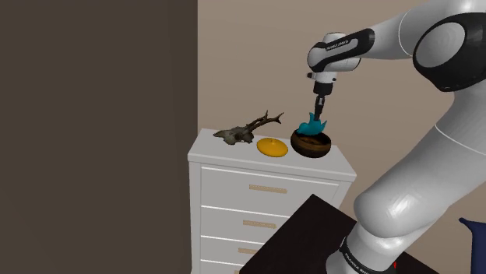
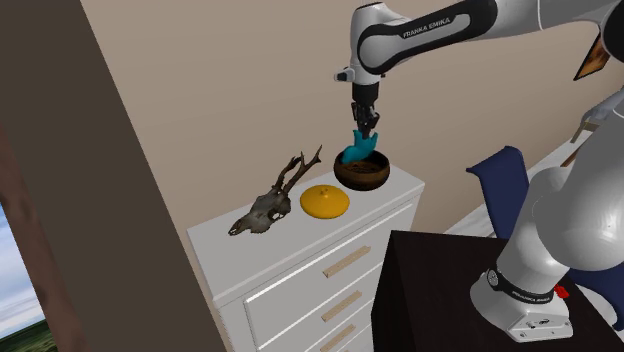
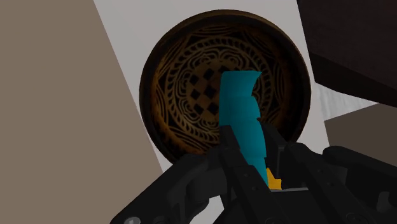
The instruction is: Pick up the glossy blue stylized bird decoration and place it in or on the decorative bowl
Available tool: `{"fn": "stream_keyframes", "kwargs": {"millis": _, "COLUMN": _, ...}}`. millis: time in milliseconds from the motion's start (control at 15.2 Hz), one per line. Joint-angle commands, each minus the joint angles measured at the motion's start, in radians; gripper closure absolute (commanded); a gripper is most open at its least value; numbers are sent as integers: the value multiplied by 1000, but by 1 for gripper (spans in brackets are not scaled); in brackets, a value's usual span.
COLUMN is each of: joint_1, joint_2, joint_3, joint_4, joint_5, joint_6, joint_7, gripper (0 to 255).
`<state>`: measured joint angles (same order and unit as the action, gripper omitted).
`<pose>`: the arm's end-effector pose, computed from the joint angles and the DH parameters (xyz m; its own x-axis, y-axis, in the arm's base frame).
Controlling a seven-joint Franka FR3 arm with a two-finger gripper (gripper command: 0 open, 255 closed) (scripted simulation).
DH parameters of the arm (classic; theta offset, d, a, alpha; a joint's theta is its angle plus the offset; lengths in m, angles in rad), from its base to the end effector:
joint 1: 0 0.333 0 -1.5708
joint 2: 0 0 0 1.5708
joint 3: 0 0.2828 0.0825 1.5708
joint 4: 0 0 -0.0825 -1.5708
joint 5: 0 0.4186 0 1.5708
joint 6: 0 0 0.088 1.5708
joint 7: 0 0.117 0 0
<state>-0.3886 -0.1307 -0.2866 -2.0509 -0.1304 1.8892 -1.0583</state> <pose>0.4222 -0.3553 0.4360 0.9056 0.4139 -0.0926 0.4165 -0.9091 0.0094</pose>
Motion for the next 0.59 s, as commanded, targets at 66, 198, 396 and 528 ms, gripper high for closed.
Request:
{"fn": "stream_keyframes", "kwargs": {"millis": 66, "joint_1": -2, "joint_2": 8, "joint_3": -3, "joint_4": -33, "joint_5": 0, "joint_6": 42, "joint_7": -1, "gripper": 255}}
{"fn": "stream_keyframes", "kwargs": {"millis": 198, "joint_1": -2, "joint_2": 9, "joint_3": -4, "joint_4": -39, "joint_5": 0, "joint_6": 49, "joint_7": 0, "gripper": 255}}
{"fn": "stream_keyframes", "kwargs": {"millis": 396, "joint_1": -2, "joint_2": 9, "joint_3": -4, "joint_4": -39, "joint_5": 0, "joint_6": 49, "joint_7": 0, "gripper": 255}}
{"fn": "stream_keyframes", "kwargs": {"millis": 528, "joint_1": -2, "joint_2": 9, "joint_3": -4, "joint_4": -39, "joint_5": 0, "joint_6": 49, "joint_7": 0, "gripper": 255}}
